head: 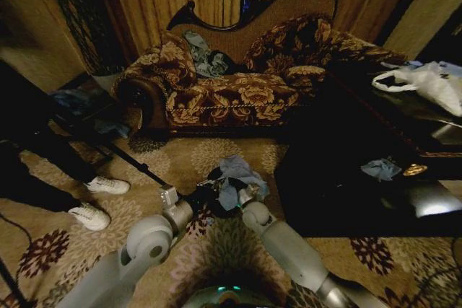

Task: Place a garbage bag over the trash bin.

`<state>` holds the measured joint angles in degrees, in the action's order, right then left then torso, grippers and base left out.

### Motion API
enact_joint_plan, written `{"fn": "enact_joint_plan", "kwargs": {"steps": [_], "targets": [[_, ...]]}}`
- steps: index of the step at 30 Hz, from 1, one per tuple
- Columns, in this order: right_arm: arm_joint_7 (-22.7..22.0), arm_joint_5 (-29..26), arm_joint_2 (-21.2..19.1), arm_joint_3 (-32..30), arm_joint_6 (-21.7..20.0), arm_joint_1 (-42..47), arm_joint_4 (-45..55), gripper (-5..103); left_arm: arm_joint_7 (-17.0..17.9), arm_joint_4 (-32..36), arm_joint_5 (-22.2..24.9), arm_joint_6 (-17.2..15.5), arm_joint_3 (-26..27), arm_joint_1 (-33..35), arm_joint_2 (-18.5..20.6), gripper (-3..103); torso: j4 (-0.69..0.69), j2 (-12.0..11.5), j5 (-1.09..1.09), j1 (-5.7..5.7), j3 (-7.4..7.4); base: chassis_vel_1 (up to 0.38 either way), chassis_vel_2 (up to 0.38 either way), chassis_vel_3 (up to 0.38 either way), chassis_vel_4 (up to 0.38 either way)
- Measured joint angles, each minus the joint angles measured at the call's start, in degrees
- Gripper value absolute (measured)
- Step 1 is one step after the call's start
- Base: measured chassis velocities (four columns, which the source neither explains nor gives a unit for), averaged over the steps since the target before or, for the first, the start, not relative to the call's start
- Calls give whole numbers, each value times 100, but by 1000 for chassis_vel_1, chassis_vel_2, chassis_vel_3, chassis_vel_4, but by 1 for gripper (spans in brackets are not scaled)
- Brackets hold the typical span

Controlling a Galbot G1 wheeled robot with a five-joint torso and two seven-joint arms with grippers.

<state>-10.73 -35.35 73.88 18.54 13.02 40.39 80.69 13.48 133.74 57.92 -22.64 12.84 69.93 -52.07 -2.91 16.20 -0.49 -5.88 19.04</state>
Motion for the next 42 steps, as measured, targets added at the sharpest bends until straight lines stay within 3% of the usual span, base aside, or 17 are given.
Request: {"fn": "enact_joint_plan", "kwargs": {"steps": [8, 10, 12, 15, 19, 29, 42], "targets": [[-464, -118, 53, 575, -487, -485, -257, 0, 13, -155, 182, 173, 447, 4, -236, 0, 0, 1, 0, 0, 0, 0, 0, 0, 0], [-806, -345, 94, 829, -898, -762, -317, 0, 30, -305, 284, 210, 621, -109, -346, 0, -1, 1, -1, 0, 0, 0, 0, 0, 0], [-904, -413, 102, 894, -1001, -820, -320, 0, 30, -333, 299, 215, 655, -135, -366, 0, 0, 1, -1, 0, 0, 0, 0, 0, 0], [-1395, -978, 168, 1209, -1698, -1151, -309, 0, 27, -481, 419, 223, 850, -288, -448, 0, -1, 1, -1, 0, 0, 0, 0, 0, 0], [-1657, -1372, 223, 1421, -2107, -1435, -344, 0, -17, -590, 524, 244, 950, -533, -458, 0, 0, 1, -1, 0, 0, 0, 0, 0, 0], [-1879, -1585, 455, 1651, -2304, -2056, -779, 0, -327, -877, 653, 324, 906, -948, -475, 0, 1, 1, 0, 0, 0, 0, 0, 0, 0], [-1701, -1771, 396, 2088, -2419, -2354, -1242, 0, -558, -1272, 703, 418, 846, -1213, -595, 0, 0, 0, 0, 0, 0, 0, 0, 0, 0]]}}
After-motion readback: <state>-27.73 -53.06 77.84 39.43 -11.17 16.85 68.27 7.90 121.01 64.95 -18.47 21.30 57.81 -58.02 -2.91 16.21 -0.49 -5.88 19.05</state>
